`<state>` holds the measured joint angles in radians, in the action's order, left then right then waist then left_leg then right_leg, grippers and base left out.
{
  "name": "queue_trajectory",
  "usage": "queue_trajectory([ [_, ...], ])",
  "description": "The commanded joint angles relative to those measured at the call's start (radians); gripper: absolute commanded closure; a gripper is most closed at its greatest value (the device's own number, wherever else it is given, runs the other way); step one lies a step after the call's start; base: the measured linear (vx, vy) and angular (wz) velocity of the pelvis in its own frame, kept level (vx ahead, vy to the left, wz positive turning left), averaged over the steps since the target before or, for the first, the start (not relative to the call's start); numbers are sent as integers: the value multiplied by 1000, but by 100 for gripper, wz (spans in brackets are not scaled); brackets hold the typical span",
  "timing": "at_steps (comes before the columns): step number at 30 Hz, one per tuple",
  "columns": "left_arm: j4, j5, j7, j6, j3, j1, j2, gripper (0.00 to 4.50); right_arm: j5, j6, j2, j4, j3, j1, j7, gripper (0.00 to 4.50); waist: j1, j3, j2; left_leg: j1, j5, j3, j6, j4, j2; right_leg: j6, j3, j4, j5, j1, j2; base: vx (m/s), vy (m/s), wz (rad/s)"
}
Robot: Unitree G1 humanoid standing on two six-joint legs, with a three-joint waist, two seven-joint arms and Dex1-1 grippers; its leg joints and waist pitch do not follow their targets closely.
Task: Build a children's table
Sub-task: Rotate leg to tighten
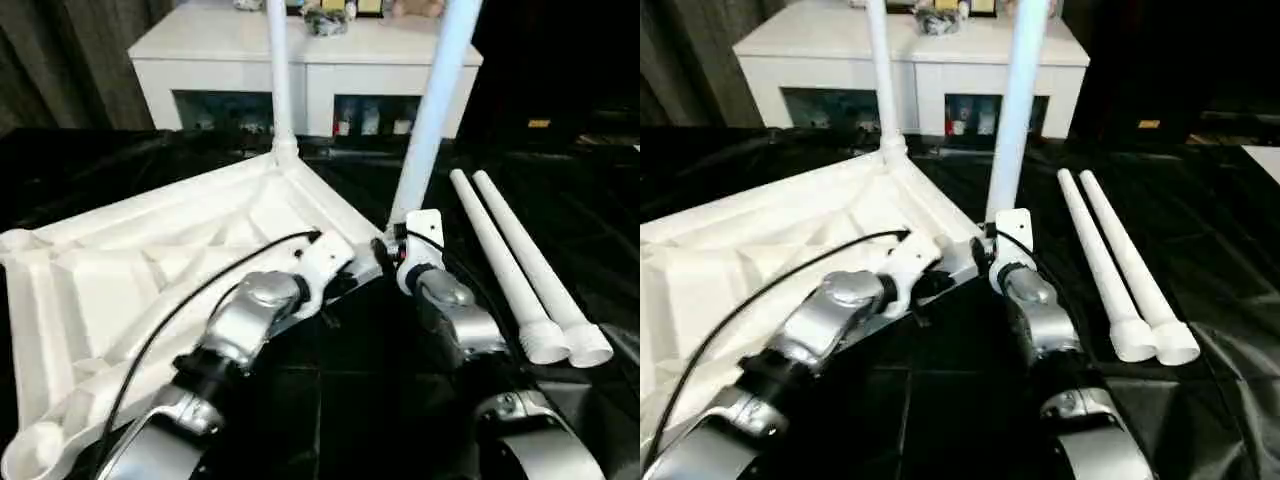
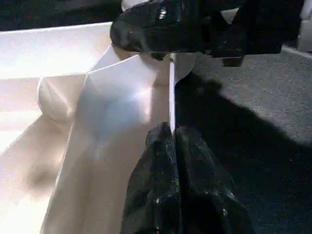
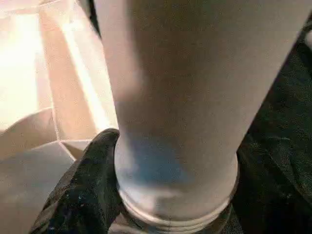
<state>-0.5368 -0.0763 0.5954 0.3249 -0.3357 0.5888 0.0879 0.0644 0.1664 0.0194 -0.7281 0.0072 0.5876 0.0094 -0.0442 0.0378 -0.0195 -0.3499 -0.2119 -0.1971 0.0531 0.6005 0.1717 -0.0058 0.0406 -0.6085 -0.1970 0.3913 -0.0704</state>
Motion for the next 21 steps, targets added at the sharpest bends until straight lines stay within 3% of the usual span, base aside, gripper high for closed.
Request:
queue_trajectory([
  [1,-29,-20,-6,-8,-59,4,-20,450,-27,23,-25,-41,25,-16,-10,146,3,-42,1,9,-301,33,17,-90,52,-166,-44,95,-310,-21,-73,0,0,0],
  [6,-47,-43,15,-49,-68,2,5,450,-24,-13,-4,29,16,-51,22,105,-1,-42,1,8,-302,33,12,-90,53,-161,-44,97,-309,-21,-75,0,0,0],
  [10,-75,-49,34,-111,-55,8,12,450,-24,26,50,223,49,-123,90,69,-11,-42,4,12,-284,30,3,-91,56,-162,-46,95,-279,-22,-73,0,0,0],
  [13,-95,-41,28,-163,-42,19,11,450,17,87,112,406,64,-204,198,69,-16,-42,4,4,-249,30,-15,-91,56,-157,-48,91,-249,-30,-74,0,0,0],
  [16,-122,-39,10,-228,-29,35,3,450,29,107,151,496,83,-253,266,69,-18,-39,2,-3,-242,32,-31,-90,53,-141,-47,98,-287,-33,-75,0,0,0],
  [18,-149,-41,-42,-305,-5,55,-13,450,44,124,177,559,100,-290,316,69,-17,-41,7,-2,-247,33,-34,-90,55,-131,-48,100,-312,-34,-77,0,0,0],
  [21,-127,4,-25,-294,39,55,-24,450,46,129,183,583,106,-305,326,69,-17,-45,6,-7,-210,33,-38,-88,56,-148,-47,95,-287,-34,-79,0,0,0],
])
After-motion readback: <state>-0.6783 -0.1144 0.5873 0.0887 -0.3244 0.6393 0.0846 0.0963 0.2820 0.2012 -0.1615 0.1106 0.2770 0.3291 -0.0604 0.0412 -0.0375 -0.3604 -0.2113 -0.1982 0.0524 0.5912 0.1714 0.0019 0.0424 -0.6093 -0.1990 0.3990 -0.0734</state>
